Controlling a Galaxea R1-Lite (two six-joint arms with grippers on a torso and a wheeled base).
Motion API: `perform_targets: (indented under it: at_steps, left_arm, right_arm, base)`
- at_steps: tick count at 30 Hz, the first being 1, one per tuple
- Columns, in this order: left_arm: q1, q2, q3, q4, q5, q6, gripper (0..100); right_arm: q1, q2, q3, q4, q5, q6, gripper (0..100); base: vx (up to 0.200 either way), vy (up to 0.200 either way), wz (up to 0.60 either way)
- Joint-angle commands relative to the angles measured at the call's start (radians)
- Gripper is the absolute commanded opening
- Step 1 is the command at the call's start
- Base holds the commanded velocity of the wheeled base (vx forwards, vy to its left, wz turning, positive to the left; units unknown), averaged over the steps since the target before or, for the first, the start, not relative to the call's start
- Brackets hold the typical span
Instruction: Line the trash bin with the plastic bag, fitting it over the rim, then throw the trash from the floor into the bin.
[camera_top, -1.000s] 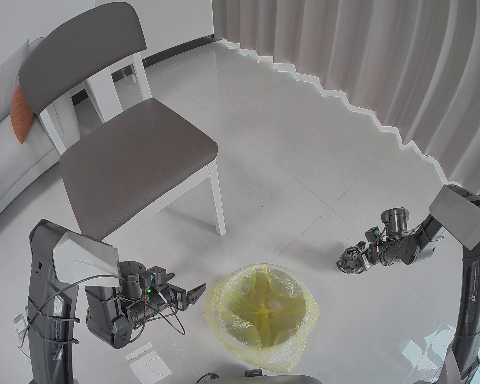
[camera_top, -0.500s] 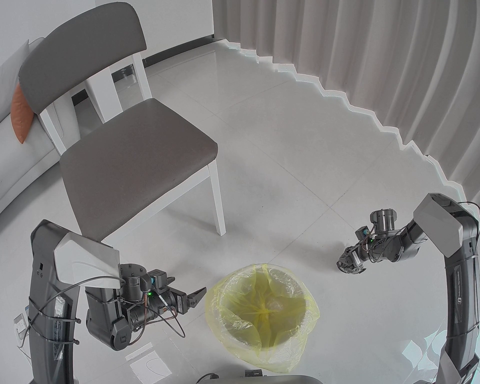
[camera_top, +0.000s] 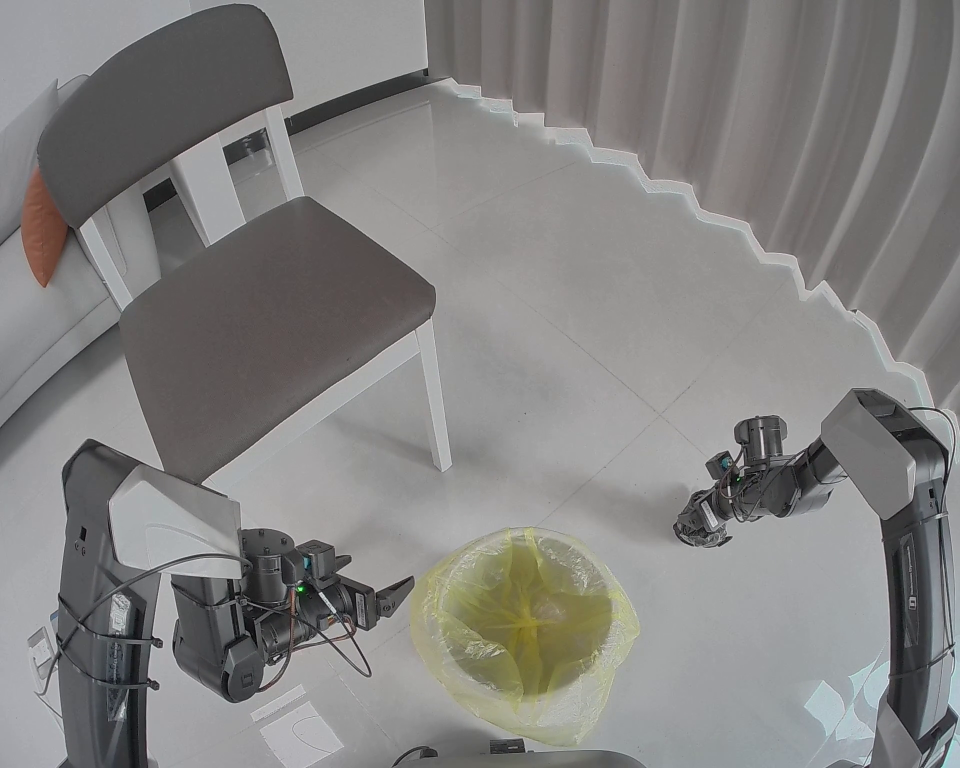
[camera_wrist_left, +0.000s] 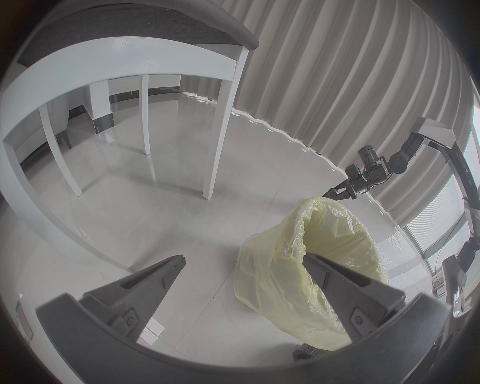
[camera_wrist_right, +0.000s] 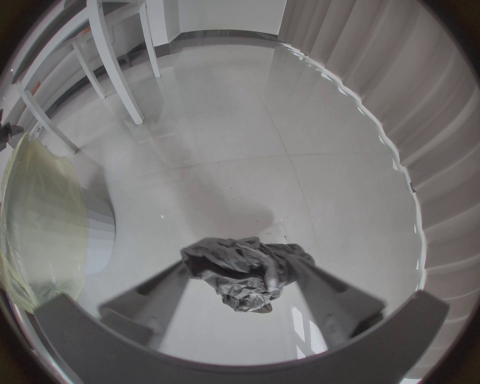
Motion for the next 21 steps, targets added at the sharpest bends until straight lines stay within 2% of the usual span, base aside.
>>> perform_targets:
  at_steps: [1, 12, 17, 21]
  left_arm:
    - [0.0, -0.001, -0.001, -0.018, 0.0, 0.0, 100]
    - [0.003, 0.007, -0.001, -0.018, 0.002, 0.0, 100]
    - [0.005, 0.014, 0.001, -0.018, 0.003, -0.002, 100]
    - [0.008, 0.025, 0.001, -0.018, 0.006, -0.003, 100]
  right_arm:
    - [-0.005, 0.012, -0.023, 0.009, -0.006, -0.01, 0]
    - [-0.006, -0.023, -0.005, 0.052, -0.01, -0.016, 0]
    - [-0.005, -0.101, 0.071, 0.05, -0.01, -0.041, 0]
    - [0.004, -0.245, 0.206, 0.038, -0.01, -0.073, 0]
  base:
    - [0.0, 0.0, 0.0]
    - [0.0, 0.0, 0.0]
    - [0.0, 0.0, 0.0]
    - [0.0, 0.0, 0.0]
